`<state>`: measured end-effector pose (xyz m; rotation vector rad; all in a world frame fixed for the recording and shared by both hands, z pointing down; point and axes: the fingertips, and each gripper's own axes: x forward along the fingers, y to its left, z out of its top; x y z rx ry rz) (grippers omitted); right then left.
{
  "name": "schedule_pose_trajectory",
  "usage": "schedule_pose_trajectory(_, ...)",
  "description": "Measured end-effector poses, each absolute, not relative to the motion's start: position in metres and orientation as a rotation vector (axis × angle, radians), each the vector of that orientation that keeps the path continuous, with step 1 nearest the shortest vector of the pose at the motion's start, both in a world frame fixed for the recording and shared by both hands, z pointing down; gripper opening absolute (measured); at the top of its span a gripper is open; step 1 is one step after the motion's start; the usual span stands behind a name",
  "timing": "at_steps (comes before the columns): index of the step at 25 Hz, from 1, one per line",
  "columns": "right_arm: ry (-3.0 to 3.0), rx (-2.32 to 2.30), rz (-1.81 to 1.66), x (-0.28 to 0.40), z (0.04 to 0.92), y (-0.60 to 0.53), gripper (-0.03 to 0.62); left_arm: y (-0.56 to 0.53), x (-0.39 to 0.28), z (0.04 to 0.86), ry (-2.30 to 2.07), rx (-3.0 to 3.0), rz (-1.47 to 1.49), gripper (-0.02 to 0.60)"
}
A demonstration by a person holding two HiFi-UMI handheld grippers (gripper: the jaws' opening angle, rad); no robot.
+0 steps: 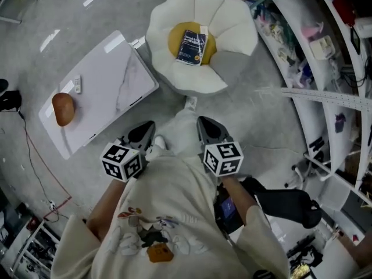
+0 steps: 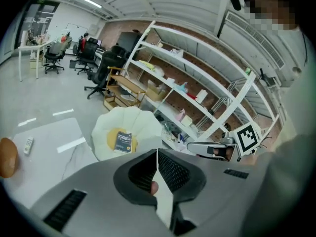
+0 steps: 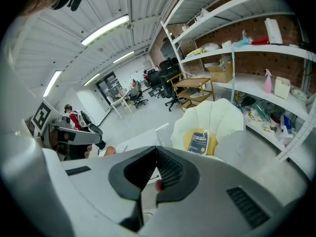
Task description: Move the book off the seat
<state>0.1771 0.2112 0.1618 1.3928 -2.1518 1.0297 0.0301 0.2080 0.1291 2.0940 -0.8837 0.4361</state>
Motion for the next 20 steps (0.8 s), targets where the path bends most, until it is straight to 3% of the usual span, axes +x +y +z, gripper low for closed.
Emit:
schedule_pose_trajectory(12,-2.157,1.321,1.145,0.271,0.235,0.058,0.008,0.06,0.138,0.195,-0.898,1.98,0.604,0.018)
schedule_pose_trajectory(20,-2.148,1.268,1.16,0.283,0.294,0.011,0.009,0.001,0.165,0.259,-0.935,1.939,0.612,0.02)
